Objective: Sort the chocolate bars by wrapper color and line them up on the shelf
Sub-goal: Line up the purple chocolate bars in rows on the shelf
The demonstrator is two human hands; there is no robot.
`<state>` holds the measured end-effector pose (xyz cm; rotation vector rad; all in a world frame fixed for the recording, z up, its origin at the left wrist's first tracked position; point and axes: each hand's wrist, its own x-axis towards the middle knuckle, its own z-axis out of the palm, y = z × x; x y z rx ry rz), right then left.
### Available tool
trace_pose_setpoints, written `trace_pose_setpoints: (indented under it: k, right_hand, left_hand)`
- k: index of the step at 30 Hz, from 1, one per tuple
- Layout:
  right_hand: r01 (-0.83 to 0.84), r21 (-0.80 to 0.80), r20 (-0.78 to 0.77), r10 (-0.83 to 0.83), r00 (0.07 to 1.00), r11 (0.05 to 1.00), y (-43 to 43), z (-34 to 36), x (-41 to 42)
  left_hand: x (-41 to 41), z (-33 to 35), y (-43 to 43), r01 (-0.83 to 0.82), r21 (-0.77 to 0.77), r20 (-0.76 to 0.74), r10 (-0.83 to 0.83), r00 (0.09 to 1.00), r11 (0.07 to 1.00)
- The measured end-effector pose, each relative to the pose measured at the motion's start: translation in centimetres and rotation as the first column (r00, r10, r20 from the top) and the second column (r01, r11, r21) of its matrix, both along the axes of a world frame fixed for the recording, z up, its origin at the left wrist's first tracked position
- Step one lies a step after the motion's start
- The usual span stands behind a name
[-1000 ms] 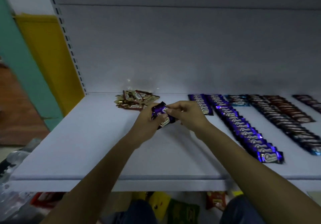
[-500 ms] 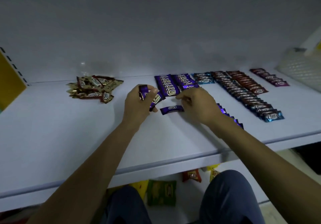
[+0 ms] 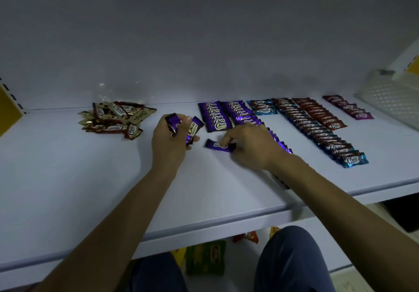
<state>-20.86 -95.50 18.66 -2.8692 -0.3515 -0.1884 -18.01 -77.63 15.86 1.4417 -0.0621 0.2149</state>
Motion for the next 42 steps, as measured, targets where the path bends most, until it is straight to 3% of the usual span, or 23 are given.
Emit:
trace_pose_setpoints:
  k: [5, 10, 11, 15, 18, 21, 23, 25, 27, 34, 42]
  right_hand:
    - [0.083, 0.095, 0.019, -0.085, 0.996, 0.992, -1.1, 0.5, 0.5]
    - [0.153, -0.062, -0.027, -0.155, 0.988, 0.986, 0.2, 0.1, 0.8]
    - [0.144, -0.027, -0.028, -0.144, 0.989, 0.989, 0.3, 0.1, 0.8]
    - [0.120, 0.313, -0.138, -0.080, 0.987, 0.942, 0.4, 0.9, 0.9]
    - [0.173, 0.601, -0.189, -0.071, 0.979, 0.780, 0.6, 1.3, 1.1]
    - [0.211, 0.743, -0.230, -0.053, 0.972, 0.635, 0.8, 2.0, 1.3]
    - [0.163, 0.693, -0.180, -0.051, 0.982, 0.703, 0.5, 2.2, 1.8]
    - [0.063, 0.435, -0.164, 0.010, 0.986, 0.898, 0.4, 2.2, 2.1]
    - [0.015, 0.188, -0.233, 0.029, 0.972, 0.982, 0.5, 2.0, 2.4]
    - [0.025, -0.065, -0.151, -0.034, 0.988, 0.998, 1.2, 2.3, 3.2]
    - [0.094, -0.099, 0.005, -0.094, 0.996, 0.991, 0.7, 1.0, 3.6]
  left_hand:
    - [-0.3, 0.0, -0.1, 0.034, 0.041, -0.011, -0.034, 0.999, 0.999]
    - [-0.3, -0.2, -0.1, 0.023, 0.133, 0.036, -0.028, 0.999, 0.991]
    - [-0.2, -0.2, -0.1, 0.016, 0.135, 0.036, -0.021, 0.999, 0.991]
    - [0.0, -0.3, 0.0, -0.004, 0.119, 0.039, -0.001, 0.999, 0.993]
    - [0.1, -0.3, -0.1, -0.009, 0.113, 0.046, 0.004, 0.999, 0.994]
    - [0.1, -0.2, -0.1, -0.010, 0.111, 0.048, 0.005, 0.999, 0.994]
    - [0.1, -0.3, -0.1, -0.017, 0.096, 0.047, 0.013, 0.999, 0.995]
    - [0.2, -0.3, -0.1, -0.029, 0.080, 0.047, 0.025, 0.999, 0.996]
    - [0.2, -0.4, 0.0, -0.031, 0.079, 0.046, 0.028, 0.999, 0.996]
    - [0.1, -0.2, -0.1, -0.042, 0.081, 0.046, 0.038, 0.998, 0.996]
    - [0.0, -0.1, -0.1, -0.051, 0.124, 0.024, 0.049, 0.999, 0.991]
